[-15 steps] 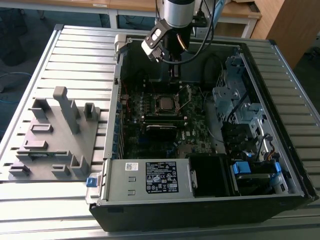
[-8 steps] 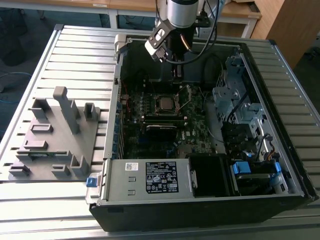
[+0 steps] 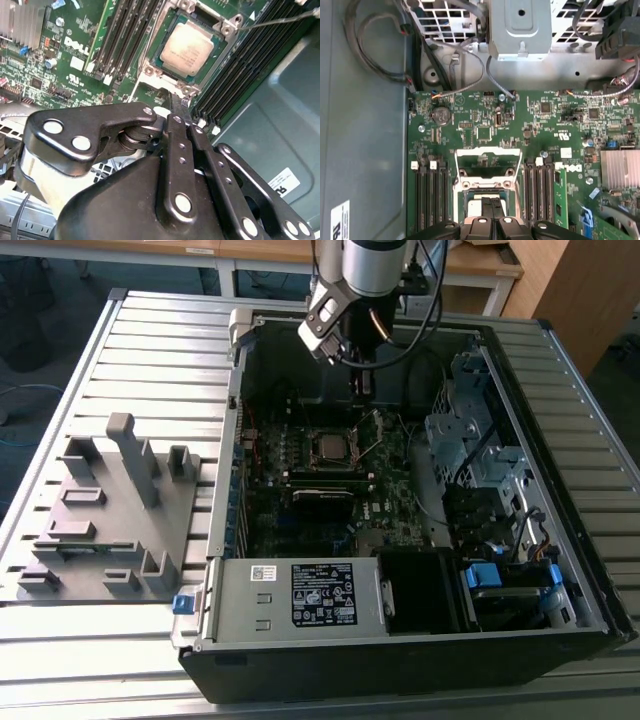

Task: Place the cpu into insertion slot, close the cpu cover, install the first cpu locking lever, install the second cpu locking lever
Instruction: 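Close the cpu cover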

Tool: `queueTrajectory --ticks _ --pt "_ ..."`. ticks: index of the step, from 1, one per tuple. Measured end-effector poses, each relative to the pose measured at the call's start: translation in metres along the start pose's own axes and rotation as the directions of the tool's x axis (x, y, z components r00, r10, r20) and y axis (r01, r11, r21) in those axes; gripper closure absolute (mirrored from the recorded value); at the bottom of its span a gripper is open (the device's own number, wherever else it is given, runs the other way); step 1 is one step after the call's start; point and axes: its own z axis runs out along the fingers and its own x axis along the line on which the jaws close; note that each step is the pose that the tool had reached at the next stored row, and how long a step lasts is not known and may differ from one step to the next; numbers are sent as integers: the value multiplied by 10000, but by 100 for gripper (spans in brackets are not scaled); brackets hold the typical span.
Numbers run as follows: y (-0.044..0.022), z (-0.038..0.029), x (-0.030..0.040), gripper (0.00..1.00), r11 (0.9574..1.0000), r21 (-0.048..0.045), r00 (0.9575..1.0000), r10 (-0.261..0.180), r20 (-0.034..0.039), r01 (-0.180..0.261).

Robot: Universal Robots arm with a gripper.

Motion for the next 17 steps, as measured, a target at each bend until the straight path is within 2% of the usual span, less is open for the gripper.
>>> queueTrajectory --ticks 17 --pt "262 15 13 90 10000 0 10000 0 1 0"
